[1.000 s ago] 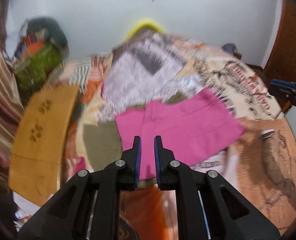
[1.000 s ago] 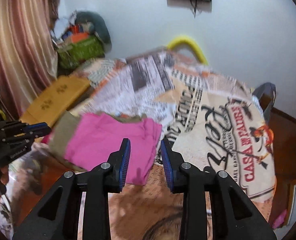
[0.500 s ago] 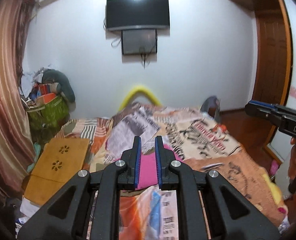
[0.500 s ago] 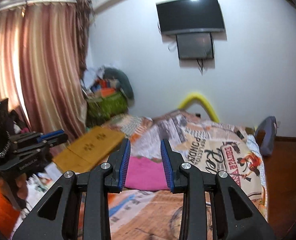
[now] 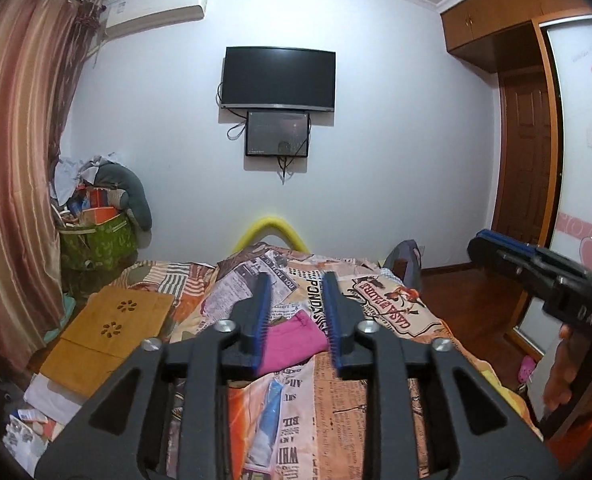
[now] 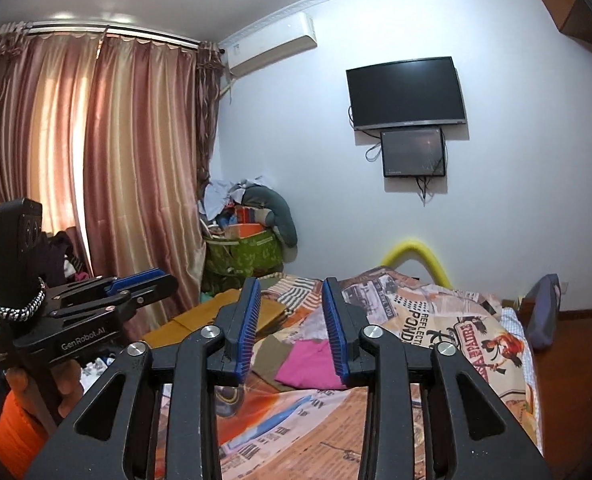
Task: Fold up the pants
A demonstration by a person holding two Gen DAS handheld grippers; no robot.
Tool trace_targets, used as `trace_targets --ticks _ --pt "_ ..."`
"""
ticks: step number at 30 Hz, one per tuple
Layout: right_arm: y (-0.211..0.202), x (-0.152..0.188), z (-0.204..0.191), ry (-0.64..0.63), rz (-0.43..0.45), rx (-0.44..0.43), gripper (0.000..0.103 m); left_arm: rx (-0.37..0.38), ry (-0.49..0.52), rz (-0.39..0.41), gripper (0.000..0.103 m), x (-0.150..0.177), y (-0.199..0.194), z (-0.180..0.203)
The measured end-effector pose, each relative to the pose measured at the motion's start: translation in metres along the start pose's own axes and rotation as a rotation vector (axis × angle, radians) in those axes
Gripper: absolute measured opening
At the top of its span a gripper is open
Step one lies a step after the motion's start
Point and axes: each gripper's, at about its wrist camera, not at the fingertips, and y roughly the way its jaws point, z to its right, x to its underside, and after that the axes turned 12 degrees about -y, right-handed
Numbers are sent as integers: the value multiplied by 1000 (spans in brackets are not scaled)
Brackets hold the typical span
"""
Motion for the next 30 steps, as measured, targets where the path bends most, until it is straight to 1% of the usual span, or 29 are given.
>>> trace_targets --ticks 1,2,3,4,5,6,7,8,9,10,11,13,14,16,23,30 --pt "1 2 -1 1 3 7 48 -1 -1 8 48 1 -4 1" --pt "0 3 -3 3 5 14 50 -2 0 20 55 3 -7 2" --pt "1 6 -5 7 5 18 52 -8 1 35 68 5 -10 3" --pt "-6 6 -6 10 6 19 54 -18 8 56 74 7 -15 4" --pt "-5 8 -6 15 2 20 55 -26 16 65 76 8 -16 5" --pt "-4 8 -5 23 -3 21 61 -31 20 66 77 9 -17 5" --pt "-5 9 -5 29 -5 21 70 -29 17 63 80 10 -17 4" --pt "-7 9 -5 33 -4 25 74 -23 8 59 82 11 -17 3" --pt "-8 10 -5 35 -1 37 83 -17 -4 56 87 11 -18 0" --pt "-10 11 -5 33 5 56 88 -15 -12 56 91 11 -18 -2" --pt "-12 11 -6 31 9 71 90 -16 -19 58 93 12 -18 -4" --pt "-14 12 -4 33 12 94 100 -22 -25 62 98 14 -21 -5" --pt "-17 12 -5 38 15 101 103 -26 -28 63 99 15 -21 -7" --pt "-19 13 -4 50 18 113 103 -28 -30 62 101 16 -21 -7" --pt "-22 19 -5 70 -3 109 103 -41 -24 49 102 22 -18 -5" --pt "-24 18 -8 63 -8 106 103 -43 -27 40 102 22 -15 -5"
